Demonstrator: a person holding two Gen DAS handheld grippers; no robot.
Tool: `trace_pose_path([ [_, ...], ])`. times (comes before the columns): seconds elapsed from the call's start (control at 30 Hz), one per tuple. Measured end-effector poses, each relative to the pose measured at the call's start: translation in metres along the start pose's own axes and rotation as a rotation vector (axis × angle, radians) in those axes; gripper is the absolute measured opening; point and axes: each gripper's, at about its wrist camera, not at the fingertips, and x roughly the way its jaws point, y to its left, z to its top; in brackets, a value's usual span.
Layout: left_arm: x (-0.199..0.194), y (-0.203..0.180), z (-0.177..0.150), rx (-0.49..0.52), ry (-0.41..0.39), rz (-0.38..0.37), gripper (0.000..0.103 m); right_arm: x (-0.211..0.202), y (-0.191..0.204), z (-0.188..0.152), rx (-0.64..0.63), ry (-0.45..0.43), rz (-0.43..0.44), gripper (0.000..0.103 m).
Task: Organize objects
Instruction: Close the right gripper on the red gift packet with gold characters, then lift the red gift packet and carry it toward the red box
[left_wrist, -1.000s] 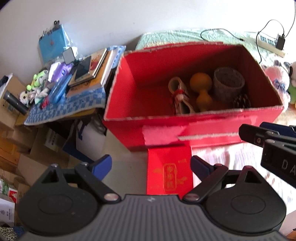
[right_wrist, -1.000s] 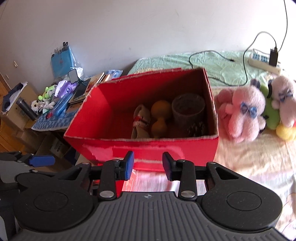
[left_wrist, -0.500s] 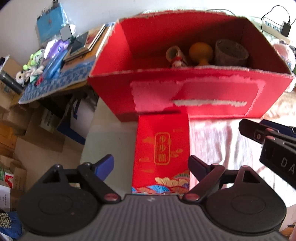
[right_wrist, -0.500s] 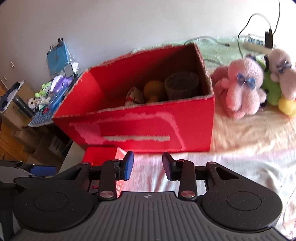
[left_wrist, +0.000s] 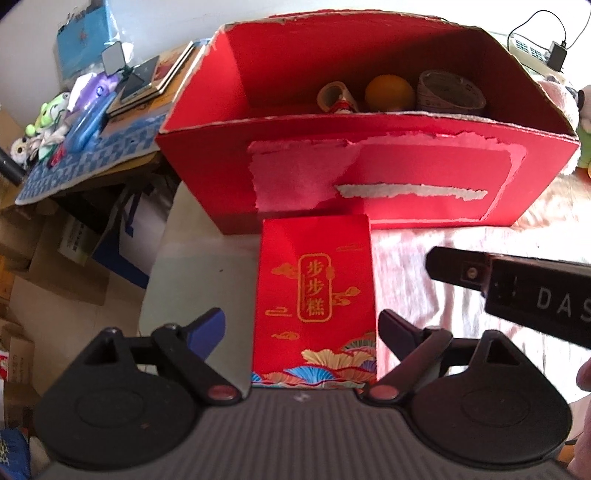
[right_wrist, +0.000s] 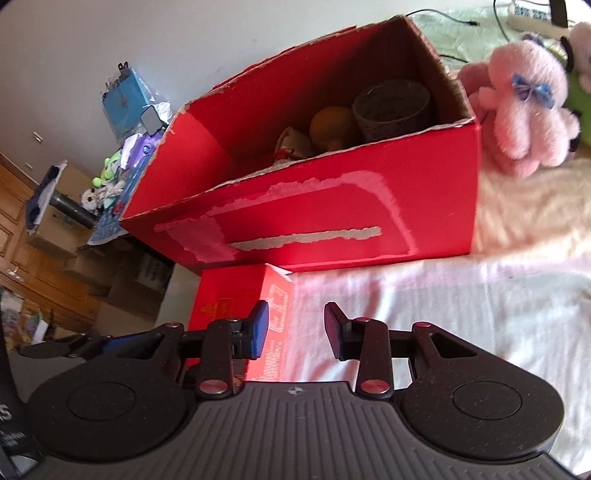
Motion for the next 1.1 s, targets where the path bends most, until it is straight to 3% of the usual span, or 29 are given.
trace_pose_path([
  [0.37,0.015,0.016,-0.002,-0.011,0.003,-0.142,0.099,0.016,0.008,0.009,0.023,0.056,0.07,0.037],
  [0.6,0.039,0.018,-0.003,-0.026,0.067,-0.216,0.099,0.034,0.008,0.011,0.065,0.115,0.085,0.038],
  [0.7,0.044,0.016,-0.003,-0.018,0.08,-0.218,0.098,0.038,0.01,0.013,0.081,0.124,0.088,0.038],
  [0.87,0.051,0.022,-0.005,-0.039,0.112,-0.252,0.084,0.049,0.012,0.012,0.088,0.163,0.083,0.039],
  [1.1,0.054,0.021,-0.007,-0.02,0.113,-0.242,0.085,0.058,0.012,0.011,0.104,0.181,0.068,0.046],
])
